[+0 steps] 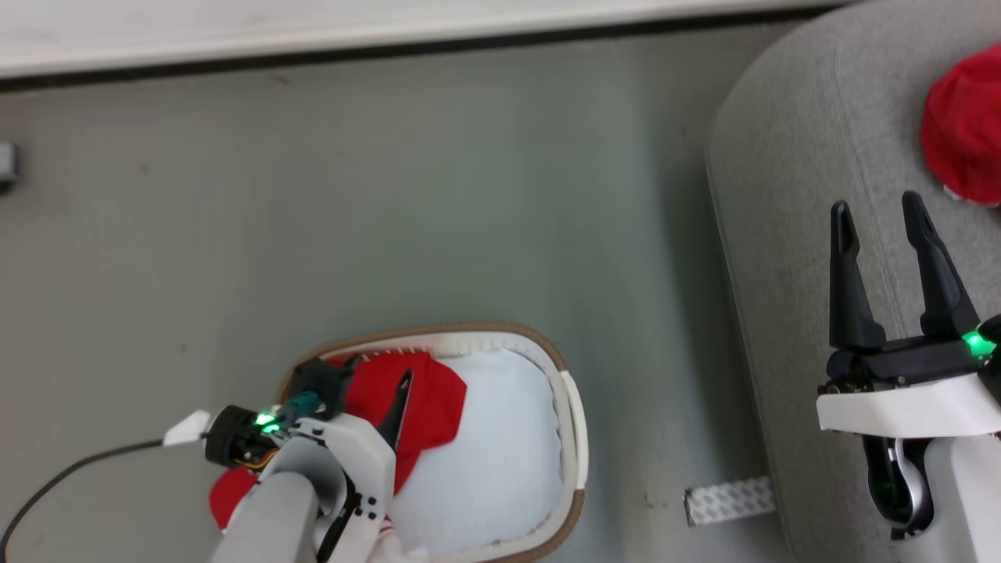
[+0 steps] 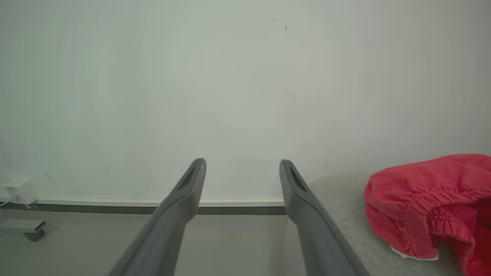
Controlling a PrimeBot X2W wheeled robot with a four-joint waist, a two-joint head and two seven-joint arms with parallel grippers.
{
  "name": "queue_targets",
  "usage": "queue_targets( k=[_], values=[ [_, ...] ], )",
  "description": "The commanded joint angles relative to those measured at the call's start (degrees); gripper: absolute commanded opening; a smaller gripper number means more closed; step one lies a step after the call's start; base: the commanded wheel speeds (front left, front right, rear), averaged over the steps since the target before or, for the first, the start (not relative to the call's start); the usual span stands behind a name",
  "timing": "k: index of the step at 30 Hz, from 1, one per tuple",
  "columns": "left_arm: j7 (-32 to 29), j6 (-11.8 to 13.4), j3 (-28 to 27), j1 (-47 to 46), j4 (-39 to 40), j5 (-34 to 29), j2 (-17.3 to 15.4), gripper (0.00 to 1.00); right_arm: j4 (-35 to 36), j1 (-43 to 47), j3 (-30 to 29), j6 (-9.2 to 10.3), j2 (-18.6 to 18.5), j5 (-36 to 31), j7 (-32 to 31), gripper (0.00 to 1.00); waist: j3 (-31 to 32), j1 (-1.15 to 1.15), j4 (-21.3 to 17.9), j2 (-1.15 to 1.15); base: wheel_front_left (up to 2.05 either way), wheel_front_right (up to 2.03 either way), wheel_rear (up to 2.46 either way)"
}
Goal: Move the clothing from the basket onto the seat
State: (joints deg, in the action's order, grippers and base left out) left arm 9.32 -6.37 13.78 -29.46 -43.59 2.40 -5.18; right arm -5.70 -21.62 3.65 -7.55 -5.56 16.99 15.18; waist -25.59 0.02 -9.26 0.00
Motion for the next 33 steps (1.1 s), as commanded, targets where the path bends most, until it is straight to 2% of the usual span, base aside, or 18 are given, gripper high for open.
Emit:
queue_targets(
  k=[1, 9, 16, 24, 29, 33],
  values=[
    [-0.72, -0.08, 0.92, -1.99, -2.82, -1.66, -0.95, 1.0, 0.24, -1.48, 0.16, 0.12, 0.29, 0.23, -0.05, 1.0, -4.55, -0.02, -2.7, 0.0, 0.0, 0.0, 0.0],
    [-3.75, -0.48, 5.62, -9.7, -17.27, -5.37, -2.33, 1.0, 0.76, -4.89, 0.73, 0.12, 1.36, 0.87, -0.05, 1.0, -11.05, -0.02, -6.54, 0.0, 0.0, 0.0, 0.0],
    [-5.79, -0.14, 8.2, -14.73, -24.15, -7.51, -3.81, 1.0, 1.06, -5.87, 0.5, 0.13, 2.18, 1.63, -0.06, 1.0, -15.69, -0.02, -9.3, 0.0, 0.0, 0.0, 0.0],
    [-9.44, 2.41, 8.46, -18.63, -28.48, -7.47, -6.22, 1.0, 1.0, -6.98, 1.04, 0.13, 2.68, 2.88, -0.05, 1.0, -20.9, -0.02, -12.41, 0.0, 0.0, 0.0, 0.0],
    [-13.03, 3.77, 11.12, -19.97, -29.44, -9.57, -6.75, 1.0, 0.96, -7.25, 1.52, 0.13, 2.7, 4.12, -0.05, 1.0, -22.52, -0.02, -13.72, 0.0, 0.0, 0.0, 0.0],
    [-18.49, 3.17, 13.23, -20.04, -30.01, -11.12, -6.85, 1.0, 0.81, -7.27, 1.96, 0.13, 2.71, 4.85, -0.05, 1.0, -23.08, -0.02, -14.11, 0.0, 0.0, 0.0, 0.0]
  ],
)
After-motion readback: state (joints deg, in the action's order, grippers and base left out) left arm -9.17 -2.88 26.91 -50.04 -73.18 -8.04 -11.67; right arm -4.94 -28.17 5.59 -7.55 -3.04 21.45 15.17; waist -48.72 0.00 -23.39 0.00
